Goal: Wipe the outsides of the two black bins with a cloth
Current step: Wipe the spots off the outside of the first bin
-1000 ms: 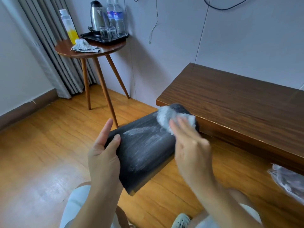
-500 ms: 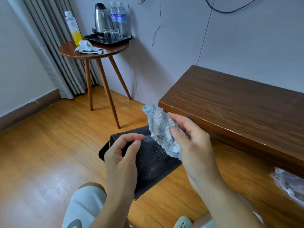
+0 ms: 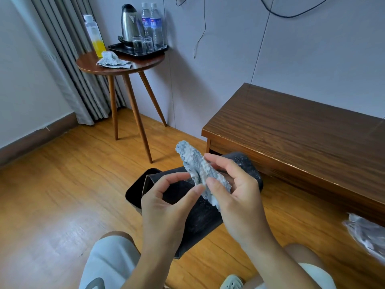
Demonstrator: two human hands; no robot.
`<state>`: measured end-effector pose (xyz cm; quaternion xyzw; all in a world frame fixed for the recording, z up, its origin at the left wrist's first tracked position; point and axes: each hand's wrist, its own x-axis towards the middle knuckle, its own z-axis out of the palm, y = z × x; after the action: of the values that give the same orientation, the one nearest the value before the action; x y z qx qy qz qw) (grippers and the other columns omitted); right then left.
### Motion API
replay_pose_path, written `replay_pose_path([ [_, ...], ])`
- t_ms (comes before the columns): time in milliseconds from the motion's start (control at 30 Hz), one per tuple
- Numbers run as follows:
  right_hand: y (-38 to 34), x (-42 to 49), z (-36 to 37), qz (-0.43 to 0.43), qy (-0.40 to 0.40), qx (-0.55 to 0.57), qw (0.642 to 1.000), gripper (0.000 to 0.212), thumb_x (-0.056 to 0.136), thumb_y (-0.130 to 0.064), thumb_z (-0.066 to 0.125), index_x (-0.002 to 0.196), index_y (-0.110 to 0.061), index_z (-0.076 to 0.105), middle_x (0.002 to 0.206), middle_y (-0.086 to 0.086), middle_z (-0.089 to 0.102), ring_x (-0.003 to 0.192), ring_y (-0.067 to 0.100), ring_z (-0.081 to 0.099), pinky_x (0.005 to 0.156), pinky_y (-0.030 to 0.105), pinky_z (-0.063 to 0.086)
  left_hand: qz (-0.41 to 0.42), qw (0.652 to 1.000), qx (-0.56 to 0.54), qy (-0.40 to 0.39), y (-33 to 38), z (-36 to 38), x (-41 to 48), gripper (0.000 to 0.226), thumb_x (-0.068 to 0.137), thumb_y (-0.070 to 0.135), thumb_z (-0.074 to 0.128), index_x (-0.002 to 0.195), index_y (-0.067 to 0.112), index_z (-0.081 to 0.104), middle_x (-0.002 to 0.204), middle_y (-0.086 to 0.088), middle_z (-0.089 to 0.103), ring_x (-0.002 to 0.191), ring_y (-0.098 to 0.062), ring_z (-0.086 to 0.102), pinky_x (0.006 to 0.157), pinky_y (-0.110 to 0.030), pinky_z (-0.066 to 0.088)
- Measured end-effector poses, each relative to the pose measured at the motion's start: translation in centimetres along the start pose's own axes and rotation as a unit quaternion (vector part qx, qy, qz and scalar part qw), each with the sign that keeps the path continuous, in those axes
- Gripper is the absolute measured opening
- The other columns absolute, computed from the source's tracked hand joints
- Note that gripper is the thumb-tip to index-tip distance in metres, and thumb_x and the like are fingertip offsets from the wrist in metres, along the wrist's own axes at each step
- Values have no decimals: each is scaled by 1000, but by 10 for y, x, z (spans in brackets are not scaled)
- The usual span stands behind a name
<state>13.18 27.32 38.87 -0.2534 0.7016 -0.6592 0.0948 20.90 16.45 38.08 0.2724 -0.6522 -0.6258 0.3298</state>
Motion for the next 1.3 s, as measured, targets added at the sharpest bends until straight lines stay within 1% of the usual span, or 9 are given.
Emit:
replay_pose_path([
  [267, 7, -3, -4, -24, -8, -11, 1000, 38, 101, -10, 58, 132, -31, 64, 124, -11, 68, 119, 10, 65, 93, 30, 58, -9, 1000, -3, 5, -4, 1, 2, 19, 86, 12, 78, 76, 28, 79, 75, 5, 77, 69, -7, 70, 60, -22, 56],
  [433, 10, -6, -12, -126, 8, -204, 971, 54, 90, -33, 72, 142, -24, 59, 134, -11, 51, 129, 7, 53, 92, 10, 49, -2, 1000, -12, 1, -1, 3, 0, 18, 86, 16, 78, 76, 31, 80, 75, 5, 77, 72, -9, 71, 65, -24, 57],
  [600, 9, -3, -16, -149, 19, -346, 926, 64, 86, -50, 67, 145, -25, 57, 129, -13, 49, 116, 7, 56, 81, 24, 59, 15, 1000, -11, -15, 1, 4, -1, 15, 86, 15, 76, 76, 26, 80, 78, 4, 78, 73, -7, 72, 65, -20, 56],
  [800, 0, 1, -18, -66, -3, -295, 953, 58, 82, -69, 57, 127, -34, 71, 122, -24, 55, 114, -2, 57, 83, 11, 51, 39, 999, 16, -23, -2, 3, -2, 17, 86, 13, 76, 77, 27, 80, 77, 2, 78, 72, -11, 71, 64, -22, 56],
  [933, 2, 5, -19, -91, 50, -337, 936, 27, 94, -37, 64, 115, -28, 78, 110, -19, 70, 100, -1, 64, 78, 24, 57, 37, 999, 3, -27, -1, 2, -3, 6, 80, 26, 75, 77, 24, 80, 79, 4, 78, 73, -8, 70, 64, -21, 56],
  [1000, 4, 7, -24, -94, 74, -324, 938, 15, 95, -20, 65, 93, -23, 79, 87, -18, 71, 79, -1, 66, 65, 22, 55, 35, 999, -1, -29, -1, 0, -4, 7, 78, 28, 74, 77, 24, 79, 79, 4, 78, 73, -8, 70, 64, -21, 55],
  [1067, 1, 13, -33, -65, 105, -293, 948, 30, 96, -12, 63, 67, -20, 65, 58, -14, 59, 51, 5, 55, 44, 20, 41, 28, 999, -13, -32, -1, -2, -4, 6, 78, 29, 75, 76, 25, 77, 76, 4, 76, 70, -6, 68, 61, -18, 53],
  [1233, -11, 44, -61, 5, 169, -252, 953, 24, 100, -13, 56, 112, -25, 73, 72, -10, 71, 65, 1, 67, 59, 10, 51, 9, 999, -27, -35, -2, -9, -1, 6, 78, 28, 73, 73, 25, 73, 69, 5, 70, 65, -10, 64, 57, -23, 51],
  [1300, -15, 50, -66, 26, 136, -267, 954, 23, 100, -25, 59, 120, -27, 70, 79, -11, 72, 72, 1, 67, 68, 17, 52, 5, 999, -36, -37, -2, -10, -1, 11, 74, 32, 72, 75, 22, 70, 70, 1, 68, 66, -15, 63, 58, -30, 49],
])
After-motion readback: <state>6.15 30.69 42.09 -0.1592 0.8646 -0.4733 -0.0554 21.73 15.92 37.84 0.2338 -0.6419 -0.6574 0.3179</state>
